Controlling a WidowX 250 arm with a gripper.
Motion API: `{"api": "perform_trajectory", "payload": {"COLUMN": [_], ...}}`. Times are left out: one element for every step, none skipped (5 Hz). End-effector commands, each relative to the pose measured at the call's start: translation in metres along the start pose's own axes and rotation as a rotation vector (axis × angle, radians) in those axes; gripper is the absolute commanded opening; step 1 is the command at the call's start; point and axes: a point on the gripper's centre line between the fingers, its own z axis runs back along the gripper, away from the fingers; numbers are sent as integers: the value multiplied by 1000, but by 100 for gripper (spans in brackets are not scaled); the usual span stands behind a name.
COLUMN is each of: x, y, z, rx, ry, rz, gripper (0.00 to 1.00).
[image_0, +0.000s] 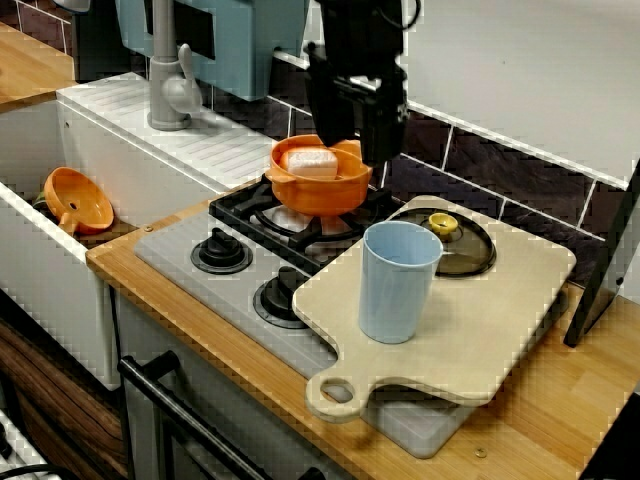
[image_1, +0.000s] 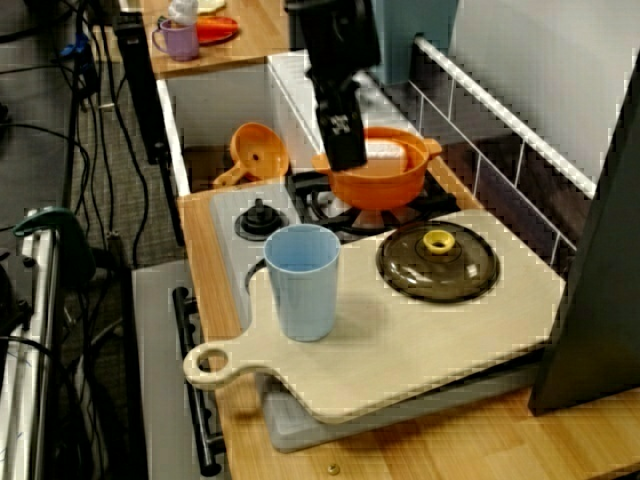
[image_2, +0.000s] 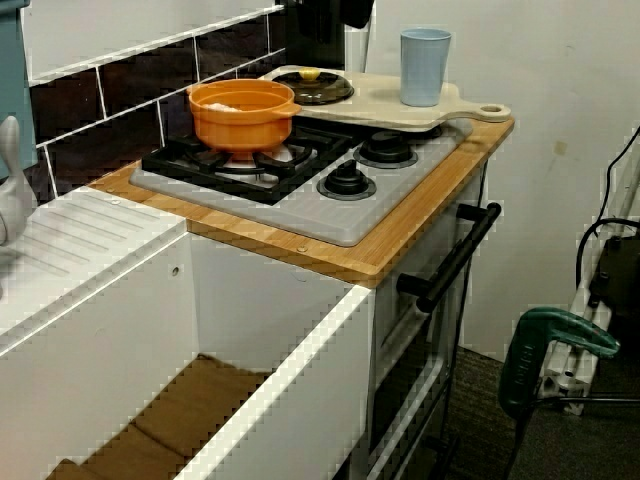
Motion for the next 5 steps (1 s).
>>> {"api": "perform_trajectory", "payload": {"x": [34,41,48,51,55], "y": [-6,-12,-17,-26,-31], "z": [-2,-11,-21,-27,-36], "rx": [16,27,27,45,51], "ry": [-36,-27,-9,-25,-12], "rz": [-5,-11,-19,-25,-22], "gripper": [100,100,100,100,100]}}
